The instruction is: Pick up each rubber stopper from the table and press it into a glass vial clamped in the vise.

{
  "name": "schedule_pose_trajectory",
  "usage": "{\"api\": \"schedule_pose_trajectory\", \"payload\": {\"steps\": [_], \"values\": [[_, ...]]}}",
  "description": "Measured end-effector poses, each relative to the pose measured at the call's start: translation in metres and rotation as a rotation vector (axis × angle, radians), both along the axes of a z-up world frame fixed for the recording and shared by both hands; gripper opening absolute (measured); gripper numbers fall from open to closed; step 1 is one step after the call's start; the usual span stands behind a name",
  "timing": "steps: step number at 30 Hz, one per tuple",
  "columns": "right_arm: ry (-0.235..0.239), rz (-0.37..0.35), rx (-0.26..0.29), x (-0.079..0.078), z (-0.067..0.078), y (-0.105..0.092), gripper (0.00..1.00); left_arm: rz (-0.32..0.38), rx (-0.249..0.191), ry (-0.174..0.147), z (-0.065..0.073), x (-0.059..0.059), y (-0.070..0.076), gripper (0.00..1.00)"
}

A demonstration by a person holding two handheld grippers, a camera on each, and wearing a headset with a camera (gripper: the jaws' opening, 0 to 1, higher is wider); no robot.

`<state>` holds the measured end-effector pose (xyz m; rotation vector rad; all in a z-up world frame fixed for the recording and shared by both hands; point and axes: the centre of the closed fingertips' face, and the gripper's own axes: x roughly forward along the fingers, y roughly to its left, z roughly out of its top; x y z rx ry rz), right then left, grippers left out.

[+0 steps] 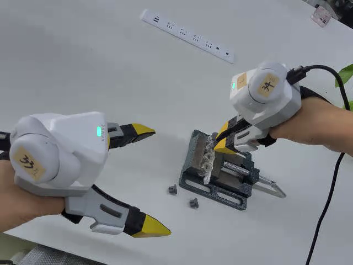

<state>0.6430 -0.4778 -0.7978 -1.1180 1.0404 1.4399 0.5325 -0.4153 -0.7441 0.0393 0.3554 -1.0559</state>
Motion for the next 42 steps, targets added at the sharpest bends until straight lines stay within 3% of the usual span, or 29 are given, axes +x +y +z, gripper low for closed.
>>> {"api": "schedule_pose_trajectory", "payload": {"steps": [14, 27, 42], "values": [[-0.007, 0.018, -0.056, -0.0011, -0.0012, -0.0031, 0.05, 0.002, -0.005, 0.005, 0.001, -0.0004, -0.0045, 0.95], [-0.006, -0.003, -0.116, 0.0032, -0.005, -0.0024, 0.05, 0.006, -0.007, 0.01, -0.0024, 0.0014, -0.0033, 0.94], [-0.009, -0.041, -0.146, 0.0043, -0.0063, -0.0017, 0.04, 0.002, -0.018, 0.009, -0.002, 0.0039, -0.007, 0.93]]}}
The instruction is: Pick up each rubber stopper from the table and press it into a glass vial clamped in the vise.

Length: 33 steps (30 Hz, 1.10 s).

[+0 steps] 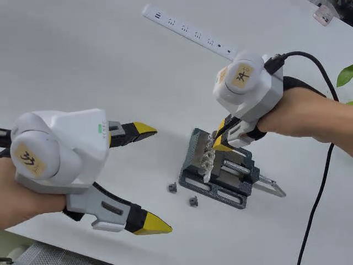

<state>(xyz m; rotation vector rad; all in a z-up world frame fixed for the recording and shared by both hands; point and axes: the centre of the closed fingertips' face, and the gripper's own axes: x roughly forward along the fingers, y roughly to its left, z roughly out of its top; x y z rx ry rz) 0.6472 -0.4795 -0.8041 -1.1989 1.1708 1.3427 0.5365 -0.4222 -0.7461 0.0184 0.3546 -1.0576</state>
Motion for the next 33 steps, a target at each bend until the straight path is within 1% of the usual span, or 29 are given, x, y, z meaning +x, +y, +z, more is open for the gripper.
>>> {"api": "schedule_pose_trajectory", "payload": {"steps": [4, 6, 9, 17, 30, 33], "values": [[-0.005, -0.013, -0.003, -0.0013, 0.0, -0.0005, 0.05, -0.004, 0.0, -0.001, 0.0008, -0.0003, -0.0021, 0.93], [-0.007, -0.006, 0.002, -0.0022, 0.0009, -0.0019, 0.06, -0.005, 0.002, -0.002, 0.0016, -0.0006, -0.0032, 0.93], [-0.014, 0.026, 0.018, -0.0031, 0.0004, -0.0022, 0.07, -0.011, 0.004, 0.0, 0.0027, -0.0028, -0.0042, 0.92], [-0.02, 0.009, 0.059, -0.0015, 0.0017, -0.001, 0.07, -0.009, 0.002, 0.001, 0.0038, -0.0059, -0.0039, 0.92], [-0.021, -0.022, 0.105, -0.0027, 0.0027, 0.0021, 0.08, -0.003, 0.001, -0.001, 0.0045, -0.0048, -0.0027, 0.92], [-0.023, -0.023, 0.109, -0.0026, 0.0034, 0.0024, 0.08, -0.003, 0.002, 0.0, 0.0042, -0.0046, -0.0028, 0.92]]}}
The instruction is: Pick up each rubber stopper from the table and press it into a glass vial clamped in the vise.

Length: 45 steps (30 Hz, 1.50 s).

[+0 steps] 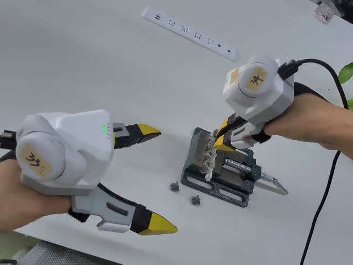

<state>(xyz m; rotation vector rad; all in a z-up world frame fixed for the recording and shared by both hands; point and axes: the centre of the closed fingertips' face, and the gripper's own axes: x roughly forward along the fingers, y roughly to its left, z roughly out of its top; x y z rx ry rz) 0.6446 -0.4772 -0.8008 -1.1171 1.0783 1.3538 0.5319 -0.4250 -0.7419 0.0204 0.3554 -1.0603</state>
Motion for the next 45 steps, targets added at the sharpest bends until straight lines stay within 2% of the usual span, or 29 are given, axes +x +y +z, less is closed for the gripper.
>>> {"api": "schedule_pose_trajectory", "payload": {"steps": [11, 22, 45], "values": [[-0.016, -0.026, 0.061, 0.003, 0.016, -0.004, 0.03, -0.004, 0.005, 0.004, -0.002, -0.002, 0.0, 0.92], [0.006, -0.041, 0.088, -0.002, 0.012, -0.003, 0.02, -0.01, 0.005, 0.007, -0.001, -0.003, -0.002, 0.91], [0.023, -0.038, 0.082, 0.0, 0.005, -0.003, 0.02, -0.01, 0.0, 0.017, -0.003, -0.002, -0.002, 0.9]]}}
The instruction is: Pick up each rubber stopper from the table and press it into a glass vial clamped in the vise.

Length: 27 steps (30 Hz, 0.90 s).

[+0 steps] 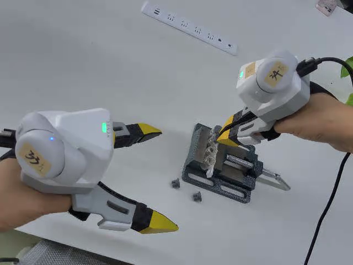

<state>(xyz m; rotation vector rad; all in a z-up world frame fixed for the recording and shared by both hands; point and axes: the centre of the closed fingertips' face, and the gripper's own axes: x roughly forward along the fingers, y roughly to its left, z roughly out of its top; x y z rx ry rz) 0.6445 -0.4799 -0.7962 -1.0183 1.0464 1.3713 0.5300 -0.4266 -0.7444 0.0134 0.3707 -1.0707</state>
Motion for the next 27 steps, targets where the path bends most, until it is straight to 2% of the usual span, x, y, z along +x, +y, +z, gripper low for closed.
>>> {"api": "schedule_pose_trajectory", "payload": {"steps": [13, 21, 27], "values": [[0.01, 0.007, -0.01, 0.0, -0.0008, -0.0004, 0.02, 0.001, -0.004, 0.001, 0.0002, 0.0018, -0.0005, 0.9], [-0.011, 0.049, -0.031, -0.0013, -0.0012, 0.0009, 0.01, 0.003, -0.006, -0.002, 0.0016, 0.0034, -0.0011, 0.9], [0.0, 0.04, -0.041, -0.0012, -0.0018, 0.0011, 0.01, 0.001, -0.011, -0.004, 0.0021, 0.0045, -0.0021, 0.89]]}}
